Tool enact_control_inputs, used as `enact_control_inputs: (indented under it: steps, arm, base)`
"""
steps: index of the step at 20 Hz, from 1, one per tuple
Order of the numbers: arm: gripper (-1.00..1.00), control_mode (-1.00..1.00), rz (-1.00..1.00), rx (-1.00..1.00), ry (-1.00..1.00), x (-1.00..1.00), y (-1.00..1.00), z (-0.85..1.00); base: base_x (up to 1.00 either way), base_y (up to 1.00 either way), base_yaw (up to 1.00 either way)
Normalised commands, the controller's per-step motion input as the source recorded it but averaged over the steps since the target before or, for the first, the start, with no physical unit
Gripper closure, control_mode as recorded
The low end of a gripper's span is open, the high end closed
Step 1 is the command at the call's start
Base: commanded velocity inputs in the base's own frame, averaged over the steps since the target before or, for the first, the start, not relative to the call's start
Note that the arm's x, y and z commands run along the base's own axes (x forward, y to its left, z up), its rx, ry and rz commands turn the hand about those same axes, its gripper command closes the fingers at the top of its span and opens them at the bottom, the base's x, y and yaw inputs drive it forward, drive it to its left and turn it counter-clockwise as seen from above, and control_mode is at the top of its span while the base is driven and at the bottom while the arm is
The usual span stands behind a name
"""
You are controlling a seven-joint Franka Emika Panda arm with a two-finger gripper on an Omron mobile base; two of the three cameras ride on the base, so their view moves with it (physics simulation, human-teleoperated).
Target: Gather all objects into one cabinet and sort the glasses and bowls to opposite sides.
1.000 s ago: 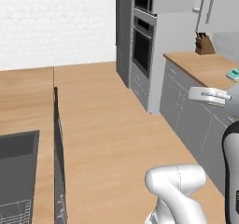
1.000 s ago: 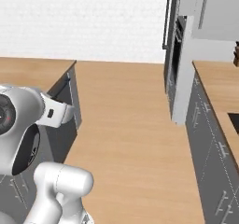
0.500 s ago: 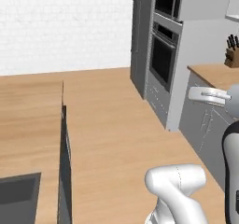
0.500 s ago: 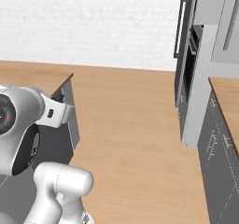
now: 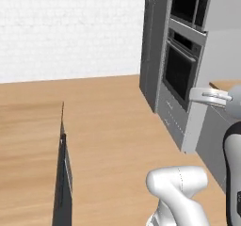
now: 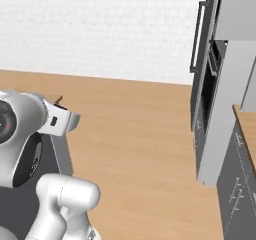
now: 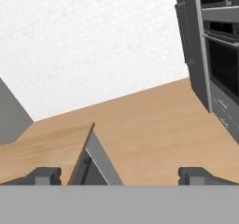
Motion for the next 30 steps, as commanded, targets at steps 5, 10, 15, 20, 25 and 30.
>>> enact_control_inputs:
  steps: [5,10,15,20,25,30]
  arm:
    - [-1.00,1.00,0.00,0.00,0.00,0.00,0.00,0.00]
    - [-1.00,1.00,0.00,0.00,0.00,0.00,0.00,0.00]
    - [-1.00,1.00,0.00,0.00,0.00,0.00,0.00,0.00]
    - [-1.00,1.00,0.00,0.00,0.00,0.00,0.00,0.00]
    - [-1.00,1.00,0.00,0.00,0.00,0.00,0.00,0.00]
    - [-1.00,1.00,0.00,0.00,0.00,0.00,0.00,0.00]
  base:
    - [0.76,-0.43,-0.08]
    - [0.68,-0.38,-0.31]
    - [0.60,-0.24,-0.44]
    - [0.23,-0.06,-0.52]
    - [0.28,-0.06,-0.55]
    - [0.60,-0.03,-0.55]
